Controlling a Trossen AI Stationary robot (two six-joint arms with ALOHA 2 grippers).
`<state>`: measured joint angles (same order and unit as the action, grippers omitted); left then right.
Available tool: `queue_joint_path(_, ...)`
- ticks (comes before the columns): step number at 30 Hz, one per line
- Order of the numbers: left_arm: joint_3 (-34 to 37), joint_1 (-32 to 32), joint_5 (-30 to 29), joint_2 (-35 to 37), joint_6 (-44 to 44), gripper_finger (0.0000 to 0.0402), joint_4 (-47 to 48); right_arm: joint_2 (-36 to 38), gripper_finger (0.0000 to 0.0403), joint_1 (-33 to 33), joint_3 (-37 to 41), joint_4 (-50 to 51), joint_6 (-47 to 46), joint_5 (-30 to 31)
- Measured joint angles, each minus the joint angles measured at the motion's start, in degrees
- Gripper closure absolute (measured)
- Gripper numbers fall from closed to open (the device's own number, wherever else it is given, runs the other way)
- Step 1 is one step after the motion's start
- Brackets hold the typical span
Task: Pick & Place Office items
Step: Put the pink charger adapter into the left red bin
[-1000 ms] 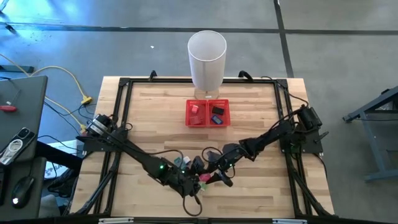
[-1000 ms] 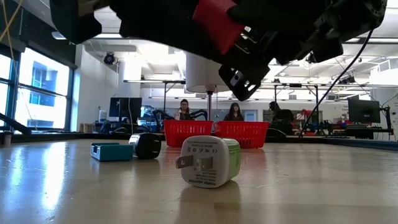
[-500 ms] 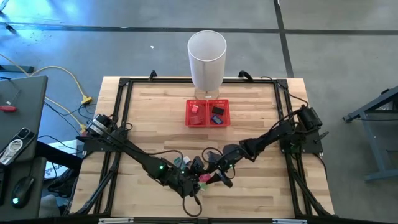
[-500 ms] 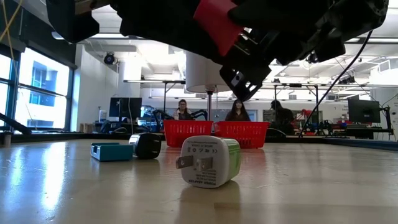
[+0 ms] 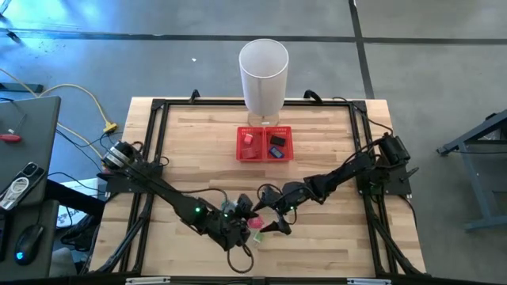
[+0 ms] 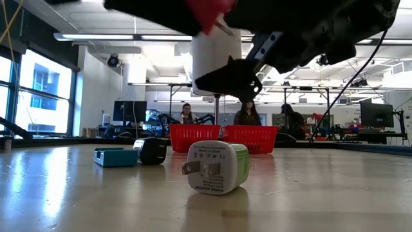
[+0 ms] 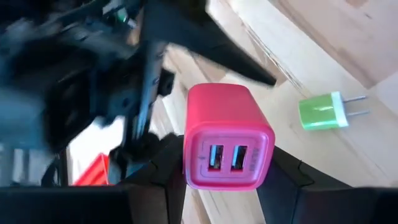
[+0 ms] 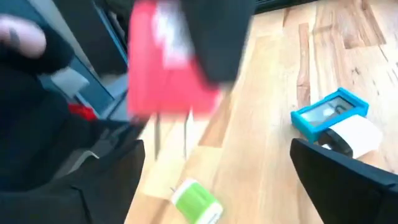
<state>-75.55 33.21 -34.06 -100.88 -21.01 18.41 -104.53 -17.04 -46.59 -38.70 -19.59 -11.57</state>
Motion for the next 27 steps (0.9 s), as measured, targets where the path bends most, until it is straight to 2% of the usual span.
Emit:
queue_joint_path(3, 0.0, 0.0, 0.2, 2.4, 4.5, 0.0263, 4.4, 0.8, 0.0025, 0.3, 0.1, 3.5, 1.9, 3.2)
queue_joint_path(11, 0.0, -0.3, -0.4, 7.8, 8.8, 0.0264, 16.9, 3.7, 0.0042, -0.7, 0.0, 14.1, 1.1, 20.8)
queue_joint_path(17, 0.0, -5.3, 0.0, 12.8, 9.9, 0.0264, 21.0, 5.5, 0.0039, -3.8, 0.1, 20.4, -2.6, 31.2)
queue_joint_path(19, 0.0, -8.5, 2.6, 13.7, 9.9, 0.0264, 21.8, 5.7, 0.0039, -5.1, 0.0, 20.8, -3.5, 33.4)
queue_joint_path(23, 0.0, -17.0, 12.0, 13.8, 10.3, 0.0264, 22.6, 5.7, 0.0037, -7.4, 0.0, 22.1, -5.5, 36.6)
queue_joint_path(27, 1.0, -26.3, 20.5, 13.8, 11.9, 0.0264, 22.3, 5.7, 0.0038, -9.2, 0.0, 22.5, -6.0, 37.2)
